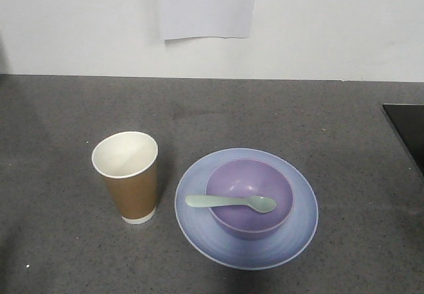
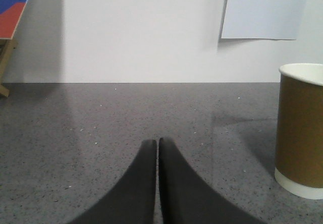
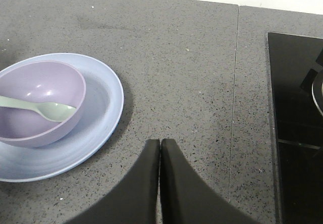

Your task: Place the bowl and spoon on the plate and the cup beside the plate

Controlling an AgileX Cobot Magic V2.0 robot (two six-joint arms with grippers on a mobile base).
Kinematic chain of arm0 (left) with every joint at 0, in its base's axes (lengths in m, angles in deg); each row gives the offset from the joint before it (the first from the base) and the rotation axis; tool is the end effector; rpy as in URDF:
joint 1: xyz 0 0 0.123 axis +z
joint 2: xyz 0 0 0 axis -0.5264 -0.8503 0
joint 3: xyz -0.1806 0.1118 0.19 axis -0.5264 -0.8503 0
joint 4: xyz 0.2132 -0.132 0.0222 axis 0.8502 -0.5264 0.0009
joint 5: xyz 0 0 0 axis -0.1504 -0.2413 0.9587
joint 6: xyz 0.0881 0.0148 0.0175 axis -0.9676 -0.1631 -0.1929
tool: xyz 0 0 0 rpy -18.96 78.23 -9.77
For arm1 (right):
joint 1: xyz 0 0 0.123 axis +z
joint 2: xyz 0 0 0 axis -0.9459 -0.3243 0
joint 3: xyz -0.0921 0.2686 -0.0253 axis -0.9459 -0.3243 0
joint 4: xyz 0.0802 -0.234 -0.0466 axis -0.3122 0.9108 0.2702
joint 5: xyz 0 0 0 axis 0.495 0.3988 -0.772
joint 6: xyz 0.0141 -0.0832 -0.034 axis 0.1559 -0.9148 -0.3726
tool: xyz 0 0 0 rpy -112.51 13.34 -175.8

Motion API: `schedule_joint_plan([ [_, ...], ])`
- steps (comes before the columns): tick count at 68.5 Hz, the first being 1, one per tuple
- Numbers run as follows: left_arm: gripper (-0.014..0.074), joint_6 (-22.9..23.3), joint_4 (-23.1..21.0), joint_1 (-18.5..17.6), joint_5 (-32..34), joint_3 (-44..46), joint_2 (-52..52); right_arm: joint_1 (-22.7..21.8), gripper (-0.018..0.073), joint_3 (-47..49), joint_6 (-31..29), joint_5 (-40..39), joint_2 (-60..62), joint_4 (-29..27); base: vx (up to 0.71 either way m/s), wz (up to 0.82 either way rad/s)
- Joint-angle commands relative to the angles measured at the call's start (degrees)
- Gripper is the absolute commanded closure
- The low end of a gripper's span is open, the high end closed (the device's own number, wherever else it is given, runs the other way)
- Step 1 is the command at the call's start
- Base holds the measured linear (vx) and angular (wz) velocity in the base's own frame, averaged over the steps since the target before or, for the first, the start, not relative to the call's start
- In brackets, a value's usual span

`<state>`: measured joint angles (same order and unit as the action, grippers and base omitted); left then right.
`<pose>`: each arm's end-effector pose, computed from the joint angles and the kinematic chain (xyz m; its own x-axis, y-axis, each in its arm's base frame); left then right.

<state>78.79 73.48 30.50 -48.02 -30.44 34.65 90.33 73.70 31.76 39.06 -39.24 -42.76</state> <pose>0.0567 -0.0012 0.1971 -0.0233 -0.0859 -0.9960 0.0202 0.9961 -0.0864 0.0721 0.0117 0.3387 -0.4980 -0.0716 -0.8642 -0.1650 0.9862 0.0134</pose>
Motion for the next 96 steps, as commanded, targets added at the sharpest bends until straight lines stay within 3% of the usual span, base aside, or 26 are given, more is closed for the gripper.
schedule_joint_plan([
  [1, 0.0603, 0.6, 0.0, 0.1, 4.4, 1.4, 0.8, -0.2, 0.0570, 1.4, 0.0, -3.7, -0.3, 1.3, 0.00, 0.00],
  [45, 0.0603, 0.6, 0.0, 0.1, 4.4, 1.4, 0.8, -0.5, 0.0570, 1.4, -0.3, -5.1, -0.1, 2.5, 0.00, 0.00],
  [57, 0.0603, 0.6, 0.0, 0.1, 4.4, 1.4, 0.8, -6.4, 0.0570, -3.3, -2.7, -15.1, 3.8, 0.2, 0.00, 0.00],
  [72, 0.0603, 0.6, 0.0, 0.1, 4.4, 1.4, 0.8, -11.5, 0.0570, -13.6, -13.5, -26.9, 12.5, -8.8, 0.00, 0.00],
  [96, 0.0603, 0.6, 0.0, 0.1, 4.4, 1.4, 0.8, -12.3, 0.0570, -27.8, -14.2, -36.2, 26.2, -7.6, 0.00, 0.00],
])
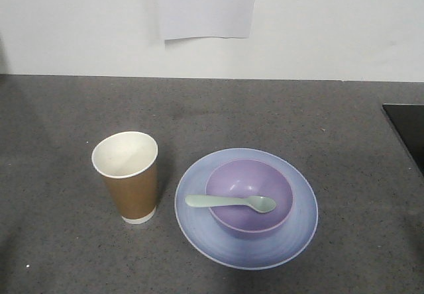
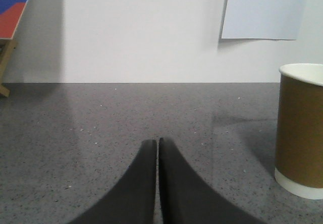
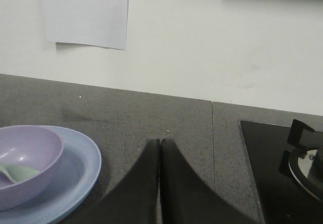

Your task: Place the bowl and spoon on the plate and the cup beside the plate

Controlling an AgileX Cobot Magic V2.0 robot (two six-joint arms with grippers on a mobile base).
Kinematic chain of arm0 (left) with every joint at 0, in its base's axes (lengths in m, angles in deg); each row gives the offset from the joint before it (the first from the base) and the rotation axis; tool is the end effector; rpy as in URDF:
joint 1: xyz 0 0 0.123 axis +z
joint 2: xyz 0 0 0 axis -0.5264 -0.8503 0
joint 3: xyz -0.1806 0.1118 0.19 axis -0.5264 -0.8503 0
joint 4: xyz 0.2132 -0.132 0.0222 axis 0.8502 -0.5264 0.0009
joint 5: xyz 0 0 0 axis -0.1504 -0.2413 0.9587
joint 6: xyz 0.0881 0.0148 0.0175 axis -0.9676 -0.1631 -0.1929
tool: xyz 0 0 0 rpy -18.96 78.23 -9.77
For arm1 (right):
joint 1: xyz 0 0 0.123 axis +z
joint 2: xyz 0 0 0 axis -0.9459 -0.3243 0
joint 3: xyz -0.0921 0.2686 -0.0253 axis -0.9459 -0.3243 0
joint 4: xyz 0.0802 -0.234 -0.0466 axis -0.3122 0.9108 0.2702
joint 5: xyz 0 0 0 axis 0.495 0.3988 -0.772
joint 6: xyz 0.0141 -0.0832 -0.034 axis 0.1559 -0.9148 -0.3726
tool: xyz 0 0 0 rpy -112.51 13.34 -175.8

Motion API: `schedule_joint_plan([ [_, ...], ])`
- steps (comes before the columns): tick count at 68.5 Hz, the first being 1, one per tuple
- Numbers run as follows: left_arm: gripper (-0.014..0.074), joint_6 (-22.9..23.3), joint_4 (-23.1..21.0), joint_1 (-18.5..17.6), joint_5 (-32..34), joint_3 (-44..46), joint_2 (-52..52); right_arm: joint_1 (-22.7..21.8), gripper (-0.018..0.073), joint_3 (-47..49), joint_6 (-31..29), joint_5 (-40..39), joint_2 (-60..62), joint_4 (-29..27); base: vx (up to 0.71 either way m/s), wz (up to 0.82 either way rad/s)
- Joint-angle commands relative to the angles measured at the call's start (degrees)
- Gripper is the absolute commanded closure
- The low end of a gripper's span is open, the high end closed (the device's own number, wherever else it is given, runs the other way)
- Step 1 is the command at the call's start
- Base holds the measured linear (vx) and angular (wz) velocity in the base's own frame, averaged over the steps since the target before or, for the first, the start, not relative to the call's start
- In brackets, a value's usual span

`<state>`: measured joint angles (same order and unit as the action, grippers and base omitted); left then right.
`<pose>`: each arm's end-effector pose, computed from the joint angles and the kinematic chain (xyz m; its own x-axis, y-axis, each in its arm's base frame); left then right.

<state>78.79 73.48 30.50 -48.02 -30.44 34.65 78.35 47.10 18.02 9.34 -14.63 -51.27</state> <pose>0.0567 -0.0012 0.1971 -0.0233 -0.0859 -0.9960 0.0202 0.9961 -0.0864 0.0432 0.0044 0.2584 -0.0500 -0.0626 -0.9968 -0.1174 0.9915 -0.0564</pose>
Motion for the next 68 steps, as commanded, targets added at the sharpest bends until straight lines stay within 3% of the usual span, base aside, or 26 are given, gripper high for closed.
schedule_joint_plan([
  [1, 0.0603, 0.6, 0.0, 0.1, 4.4, 1.4, 0.8, -0.3, 0.0570, -1.7, -0.5, -6.9, 2.0, 0.9, 0.00, 0.00],
  [31, 0.0603, 0.6, 0.0, 0.1, 4.4, 1.4, 0.8, -3.1, 0.0570, -15.8, 3.0, -24.7, 2.8, 0.5, 0.00, 0.00],
  [68, 0.0603, 0.6, 0.0, 0.1, 4.4, 1.4, 0.8, -3.6, 0.0570, -15.7, 3.5, -24.2, 2.8, 0.7, 0.00, 0.00],
])
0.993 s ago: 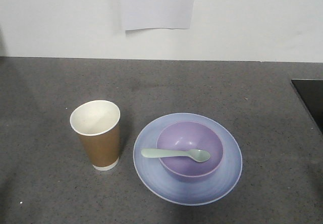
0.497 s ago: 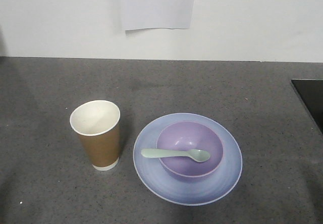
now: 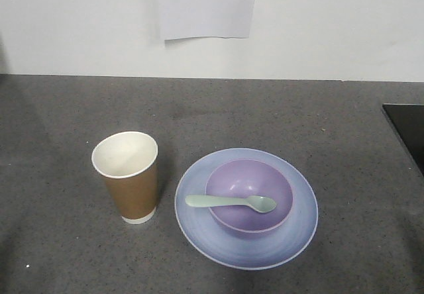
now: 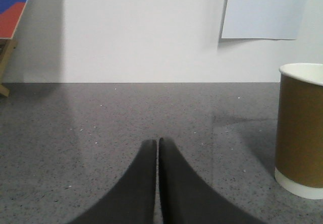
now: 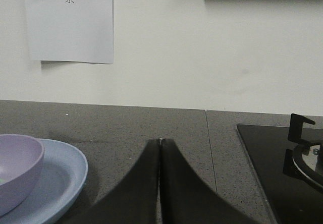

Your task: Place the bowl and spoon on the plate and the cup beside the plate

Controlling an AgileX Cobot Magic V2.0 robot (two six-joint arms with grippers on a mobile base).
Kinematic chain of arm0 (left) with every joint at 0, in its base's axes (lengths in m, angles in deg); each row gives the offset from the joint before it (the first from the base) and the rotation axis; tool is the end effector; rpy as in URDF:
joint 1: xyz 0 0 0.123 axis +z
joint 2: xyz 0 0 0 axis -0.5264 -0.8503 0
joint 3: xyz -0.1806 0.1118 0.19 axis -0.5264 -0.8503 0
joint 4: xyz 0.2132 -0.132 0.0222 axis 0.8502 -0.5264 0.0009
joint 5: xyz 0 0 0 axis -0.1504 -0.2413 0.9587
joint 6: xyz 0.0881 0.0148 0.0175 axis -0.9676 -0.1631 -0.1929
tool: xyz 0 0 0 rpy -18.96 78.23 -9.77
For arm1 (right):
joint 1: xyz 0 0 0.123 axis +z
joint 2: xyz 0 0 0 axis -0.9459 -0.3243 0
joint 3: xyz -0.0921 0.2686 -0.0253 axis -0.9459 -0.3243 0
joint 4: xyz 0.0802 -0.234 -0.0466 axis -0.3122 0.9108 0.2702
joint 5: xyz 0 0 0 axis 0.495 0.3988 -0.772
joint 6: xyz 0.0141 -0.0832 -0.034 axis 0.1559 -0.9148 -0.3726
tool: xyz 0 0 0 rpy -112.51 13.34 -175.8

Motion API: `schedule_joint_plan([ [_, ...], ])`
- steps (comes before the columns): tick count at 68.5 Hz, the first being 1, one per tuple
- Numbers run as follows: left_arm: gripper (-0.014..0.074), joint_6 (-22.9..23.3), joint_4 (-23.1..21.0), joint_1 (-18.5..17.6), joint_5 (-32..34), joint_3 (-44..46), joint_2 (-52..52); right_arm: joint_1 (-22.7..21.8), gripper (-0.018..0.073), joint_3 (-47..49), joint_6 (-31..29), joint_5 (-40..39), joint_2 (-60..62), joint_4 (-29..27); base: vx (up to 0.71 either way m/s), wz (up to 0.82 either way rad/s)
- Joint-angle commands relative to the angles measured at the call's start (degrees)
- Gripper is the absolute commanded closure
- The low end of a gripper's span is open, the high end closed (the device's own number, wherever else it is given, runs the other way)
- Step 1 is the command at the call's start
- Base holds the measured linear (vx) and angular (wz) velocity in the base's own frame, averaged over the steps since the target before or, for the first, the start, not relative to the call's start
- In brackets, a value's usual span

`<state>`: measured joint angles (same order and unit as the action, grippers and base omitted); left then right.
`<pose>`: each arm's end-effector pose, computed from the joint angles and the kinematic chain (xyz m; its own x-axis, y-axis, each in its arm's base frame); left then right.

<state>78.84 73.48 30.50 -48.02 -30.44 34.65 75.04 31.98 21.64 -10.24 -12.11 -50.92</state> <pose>0.0567 -0.0012 0.1971 -0.0233 -0.0868 -0.9960 0.0201 0.9960 -0.0873 0.0562 0.0039 0.2038 0.0645 0.0036 -0.9979 -0.0686 0.9976 -0.0009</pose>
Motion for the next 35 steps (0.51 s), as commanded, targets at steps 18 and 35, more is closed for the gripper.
schedule_joint_plan([
  [18, 0.0603, 0.5, 0.0, 0.1, 4.4, 1.4, 0.8, -0.3, 0.0570, -0.6, -0.1, -4.6, 0.3, 0.3, 0.00, 0.00],
  [35, 0.0603, 0.5, 0.0, 0.1, 4.4, 1.4, 0.8, -0.3, 0.0570, -0.6, -0.1, -4.6, 0.3, 0.3, 0.00, 0.00],
])
